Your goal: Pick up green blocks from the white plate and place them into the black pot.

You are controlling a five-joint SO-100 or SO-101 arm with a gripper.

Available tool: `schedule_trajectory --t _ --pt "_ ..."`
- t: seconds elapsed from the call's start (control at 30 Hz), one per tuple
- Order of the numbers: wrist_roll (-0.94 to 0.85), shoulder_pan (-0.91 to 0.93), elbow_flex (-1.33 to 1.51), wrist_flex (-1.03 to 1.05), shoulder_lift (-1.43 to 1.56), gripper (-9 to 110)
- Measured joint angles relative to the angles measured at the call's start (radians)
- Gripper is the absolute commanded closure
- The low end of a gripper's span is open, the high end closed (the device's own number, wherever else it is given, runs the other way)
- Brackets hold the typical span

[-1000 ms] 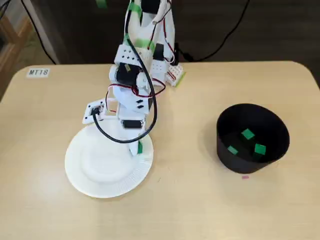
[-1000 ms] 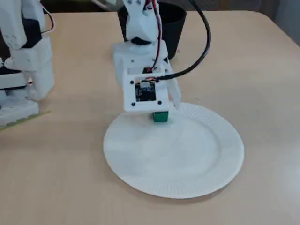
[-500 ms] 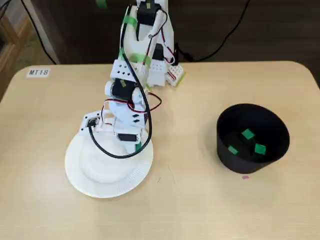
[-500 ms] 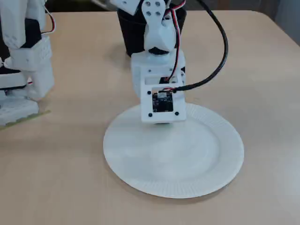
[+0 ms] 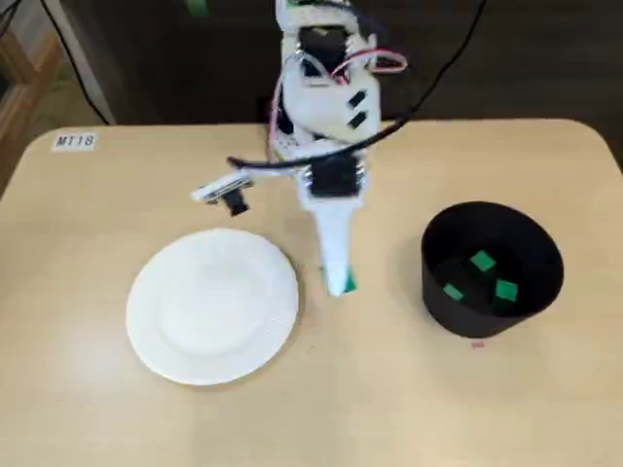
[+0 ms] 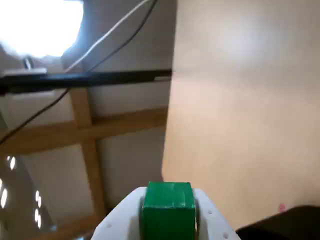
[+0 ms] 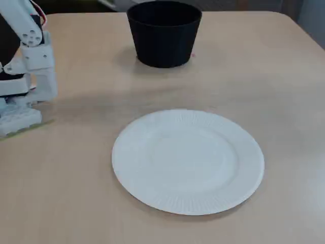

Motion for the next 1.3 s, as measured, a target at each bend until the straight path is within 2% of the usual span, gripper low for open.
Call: schedule_trajectory --t 0.1,0.2,0.43,0.6,0.7,0.8,0.93,1.0,1.1,1.3 --pt "0.044 -0.181 0.094 -0.103 0.003 104" --pt "0.075 -0.282 0.249 -0.235 0.025 104" --pt "0.100 -0.321 0.572 -0.522 0.074 104" --pt "0.100 -0.324 0.649 -0.612 0.074 103" --pt "0.100 -0.324 0.655 -0.618 0.075 80" --pt "0.075 -0.324 0.655 -0.614 0.089 68" --pt "0.048 -0.324 0.655 -0.557 0.156 74" --pt "0.046 -0.324 0.655 -0.535 0.202 92" --pt "0.046 -0.299 0.655 -0.512 0.264 104" --pt "0.031 -0.198 0.575 -0.356 0.347 104"
